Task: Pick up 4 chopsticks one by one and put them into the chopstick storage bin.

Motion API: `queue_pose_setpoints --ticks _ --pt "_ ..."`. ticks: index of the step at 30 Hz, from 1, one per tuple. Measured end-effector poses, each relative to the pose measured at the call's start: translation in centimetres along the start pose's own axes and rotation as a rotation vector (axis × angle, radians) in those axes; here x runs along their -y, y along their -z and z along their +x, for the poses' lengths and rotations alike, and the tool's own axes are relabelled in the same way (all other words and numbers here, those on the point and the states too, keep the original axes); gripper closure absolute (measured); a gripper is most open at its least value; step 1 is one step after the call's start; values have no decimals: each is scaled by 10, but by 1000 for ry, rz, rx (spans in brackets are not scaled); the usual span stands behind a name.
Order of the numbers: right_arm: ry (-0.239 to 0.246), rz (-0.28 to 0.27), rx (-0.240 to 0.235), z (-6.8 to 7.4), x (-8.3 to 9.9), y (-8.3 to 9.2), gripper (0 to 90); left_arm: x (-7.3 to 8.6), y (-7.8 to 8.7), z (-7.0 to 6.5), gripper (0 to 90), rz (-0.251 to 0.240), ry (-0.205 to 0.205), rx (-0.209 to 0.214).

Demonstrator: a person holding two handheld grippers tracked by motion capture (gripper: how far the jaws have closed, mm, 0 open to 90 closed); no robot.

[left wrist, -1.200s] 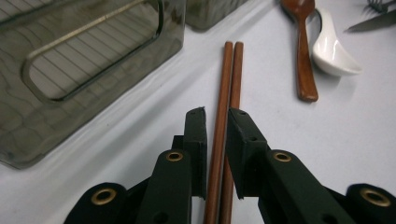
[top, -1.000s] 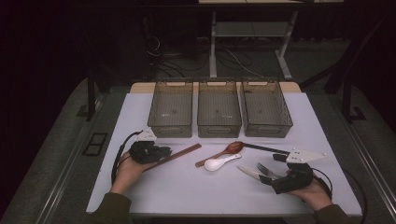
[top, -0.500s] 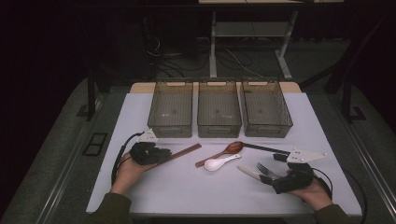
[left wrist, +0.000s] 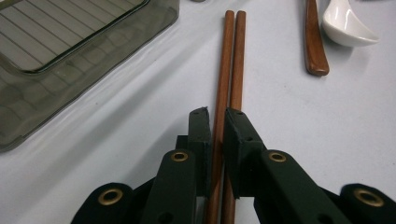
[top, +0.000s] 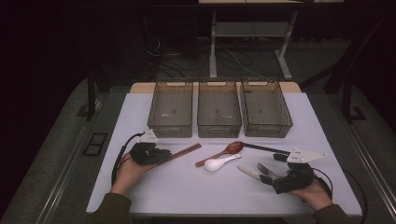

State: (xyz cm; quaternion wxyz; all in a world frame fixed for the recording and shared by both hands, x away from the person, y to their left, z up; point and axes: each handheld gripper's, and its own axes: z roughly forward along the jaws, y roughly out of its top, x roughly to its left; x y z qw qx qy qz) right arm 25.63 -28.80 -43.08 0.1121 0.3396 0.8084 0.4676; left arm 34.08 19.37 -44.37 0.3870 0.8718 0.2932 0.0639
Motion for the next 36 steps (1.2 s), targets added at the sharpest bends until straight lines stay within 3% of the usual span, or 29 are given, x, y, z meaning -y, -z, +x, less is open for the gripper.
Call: queue_pose_setpoints --ticks 10,18,23,36 --pt "0 0 1 0 0 0 6 2 -2 3 800 22 -8 -18" --pt "1 0 0 0 0 0 6 4 -2 3 796 12 1 -9" --pt "4 0 0 0 0 -1 6 4 -2 3 811 13 -13 -13" --pt "1 1 1 0 0 0 6 5 -2 5 826 0 10 -3"
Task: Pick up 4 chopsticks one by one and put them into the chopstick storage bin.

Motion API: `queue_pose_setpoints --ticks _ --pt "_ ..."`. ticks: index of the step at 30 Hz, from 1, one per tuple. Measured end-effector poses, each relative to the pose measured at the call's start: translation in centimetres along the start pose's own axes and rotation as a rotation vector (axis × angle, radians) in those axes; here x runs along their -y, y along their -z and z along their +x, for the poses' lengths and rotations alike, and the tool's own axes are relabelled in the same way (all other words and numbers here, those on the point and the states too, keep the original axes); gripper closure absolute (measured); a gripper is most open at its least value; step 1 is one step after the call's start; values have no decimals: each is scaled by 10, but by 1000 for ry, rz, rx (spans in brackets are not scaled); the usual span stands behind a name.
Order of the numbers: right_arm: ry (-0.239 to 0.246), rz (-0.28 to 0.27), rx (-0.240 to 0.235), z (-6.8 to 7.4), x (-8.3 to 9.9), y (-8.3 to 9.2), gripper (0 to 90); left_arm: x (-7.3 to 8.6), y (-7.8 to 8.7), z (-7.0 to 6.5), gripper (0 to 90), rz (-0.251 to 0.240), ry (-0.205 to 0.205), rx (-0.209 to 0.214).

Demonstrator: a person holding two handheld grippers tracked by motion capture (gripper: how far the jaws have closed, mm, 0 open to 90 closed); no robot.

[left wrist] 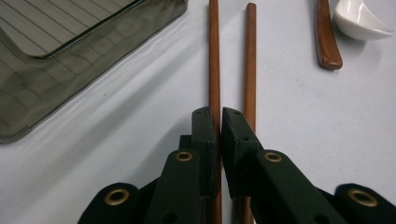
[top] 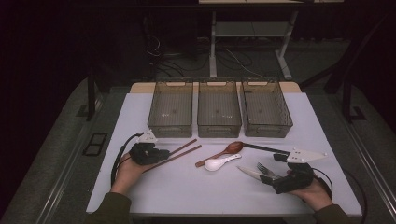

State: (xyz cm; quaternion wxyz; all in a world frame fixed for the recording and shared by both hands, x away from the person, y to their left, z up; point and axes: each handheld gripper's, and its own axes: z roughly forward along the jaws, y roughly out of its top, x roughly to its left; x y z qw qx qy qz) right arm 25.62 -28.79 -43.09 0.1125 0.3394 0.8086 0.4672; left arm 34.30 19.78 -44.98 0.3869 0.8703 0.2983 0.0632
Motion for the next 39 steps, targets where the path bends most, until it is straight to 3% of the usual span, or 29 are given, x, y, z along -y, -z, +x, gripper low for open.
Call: queue_pose_setpoints --ticks 7,15,28,39 --pt "4 -1 -2 0 0 -1 6 0 0 -1 834 8 -53 -14" --pt "4 -1 -2 0 0 -1 6 -2 0 -2 838 14 -79 -16" --pt "1 -1 0 0 0 0 6 -8 8 -7 838 16 -93 -51" --pt "2 -4 1 -1 0 1 6 -12 16 -11 838 10 -72 -28"
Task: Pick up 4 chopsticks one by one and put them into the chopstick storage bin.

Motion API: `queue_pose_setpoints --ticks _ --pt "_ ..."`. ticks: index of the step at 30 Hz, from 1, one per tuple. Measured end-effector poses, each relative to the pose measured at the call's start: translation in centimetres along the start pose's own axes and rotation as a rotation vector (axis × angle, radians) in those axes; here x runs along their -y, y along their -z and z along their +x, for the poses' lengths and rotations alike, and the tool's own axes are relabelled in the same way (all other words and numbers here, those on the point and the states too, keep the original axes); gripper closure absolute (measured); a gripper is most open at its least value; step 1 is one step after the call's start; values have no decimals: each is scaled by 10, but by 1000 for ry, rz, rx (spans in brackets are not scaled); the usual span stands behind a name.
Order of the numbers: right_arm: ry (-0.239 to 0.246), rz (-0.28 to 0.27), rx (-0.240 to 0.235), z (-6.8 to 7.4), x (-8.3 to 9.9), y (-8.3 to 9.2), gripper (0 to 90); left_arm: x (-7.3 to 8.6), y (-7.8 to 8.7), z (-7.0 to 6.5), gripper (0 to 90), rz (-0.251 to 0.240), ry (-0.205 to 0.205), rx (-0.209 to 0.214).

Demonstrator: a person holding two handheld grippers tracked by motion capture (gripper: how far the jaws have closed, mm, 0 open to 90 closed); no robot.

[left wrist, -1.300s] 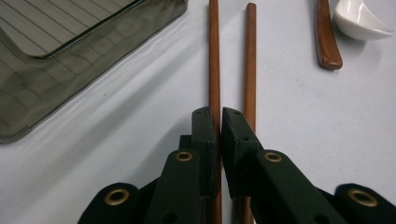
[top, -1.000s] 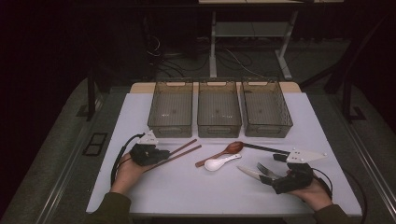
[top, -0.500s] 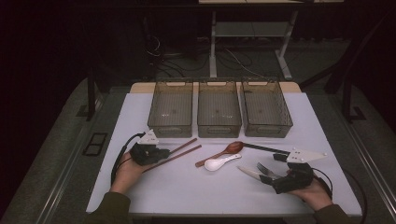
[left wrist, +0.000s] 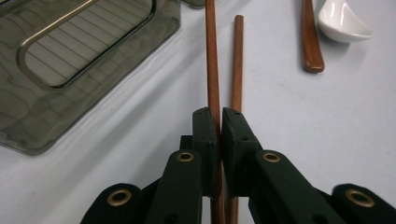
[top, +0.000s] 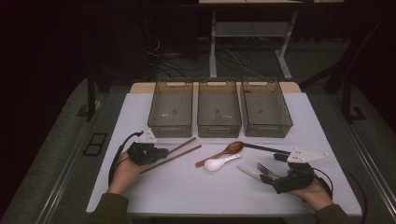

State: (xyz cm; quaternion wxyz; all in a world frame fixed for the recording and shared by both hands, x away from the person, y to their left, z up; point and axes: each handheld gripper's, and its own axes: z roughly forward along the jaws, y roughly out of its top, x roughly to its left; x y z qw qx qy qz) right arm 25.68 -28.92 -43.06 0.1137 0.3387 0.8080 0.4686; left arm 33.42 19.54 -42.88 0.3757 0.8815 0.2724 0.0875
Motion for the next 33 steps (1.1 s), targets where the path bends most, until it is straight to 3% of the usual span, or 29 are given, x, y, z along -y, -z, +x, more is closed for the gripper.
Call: queue_pose_setpoints --ticks 33 --pt "3 5 2 0 0 -1 6 -20 11 -19 837 -52 34 43"
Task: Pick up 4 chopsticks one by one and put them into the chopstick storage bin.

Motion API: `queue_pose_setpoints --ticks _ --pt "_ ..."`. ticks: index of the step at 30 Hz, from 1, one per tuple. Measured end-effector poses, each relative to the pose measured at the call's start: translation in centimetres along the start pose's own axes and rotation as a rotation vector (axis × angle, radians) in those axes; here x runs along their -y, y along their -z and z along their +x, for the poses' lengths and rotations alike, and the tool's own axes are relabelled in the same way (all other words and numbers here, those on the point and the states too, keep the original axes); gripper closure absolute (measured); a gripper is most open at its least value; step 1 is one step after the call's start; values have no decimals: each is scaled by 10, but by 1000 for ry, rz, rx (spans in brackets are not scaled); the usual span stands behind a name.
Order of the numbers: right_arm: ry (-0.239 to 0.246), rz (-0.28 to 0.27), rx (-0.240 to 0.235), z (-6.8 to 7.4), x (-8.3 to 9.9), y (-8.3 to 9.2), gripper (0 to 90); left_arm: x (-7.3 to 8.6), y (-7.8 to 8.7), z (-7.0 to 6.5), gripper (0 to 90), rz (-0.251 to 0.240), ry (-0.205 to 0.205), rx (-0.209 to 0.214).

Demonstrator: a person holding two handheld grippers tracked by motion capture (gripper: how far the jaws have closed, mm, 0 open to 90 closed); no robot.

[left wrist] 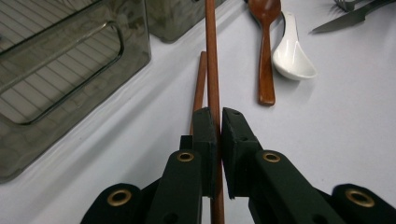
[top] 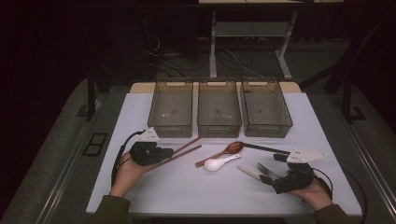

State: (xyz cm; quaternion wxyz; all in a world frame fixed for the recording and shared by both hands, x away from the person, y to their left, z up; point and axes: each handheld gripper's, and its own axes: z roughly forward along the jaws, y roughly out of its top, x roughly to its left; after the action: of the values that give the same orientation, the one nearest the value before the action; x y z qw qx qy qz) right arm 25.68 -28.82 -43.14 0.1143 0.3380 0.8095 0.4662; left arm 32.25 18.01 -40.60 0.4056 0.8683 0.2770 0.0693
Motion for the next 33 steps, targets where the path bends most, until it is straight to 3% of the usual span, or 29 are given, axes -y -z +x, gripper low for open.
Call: queue_pose_setpoints --ticks 10,19,33 --pt "1 0 -1 0 0 0 6 -10 3 -2 837 -24 16 7" --pt "-3 -2 -2 0 0 0 6 -25 3 -1 836 -45 5 7" --pt "-7 -1 -3 -1 0 0 6 -43 1 8 836 -70 11 0"
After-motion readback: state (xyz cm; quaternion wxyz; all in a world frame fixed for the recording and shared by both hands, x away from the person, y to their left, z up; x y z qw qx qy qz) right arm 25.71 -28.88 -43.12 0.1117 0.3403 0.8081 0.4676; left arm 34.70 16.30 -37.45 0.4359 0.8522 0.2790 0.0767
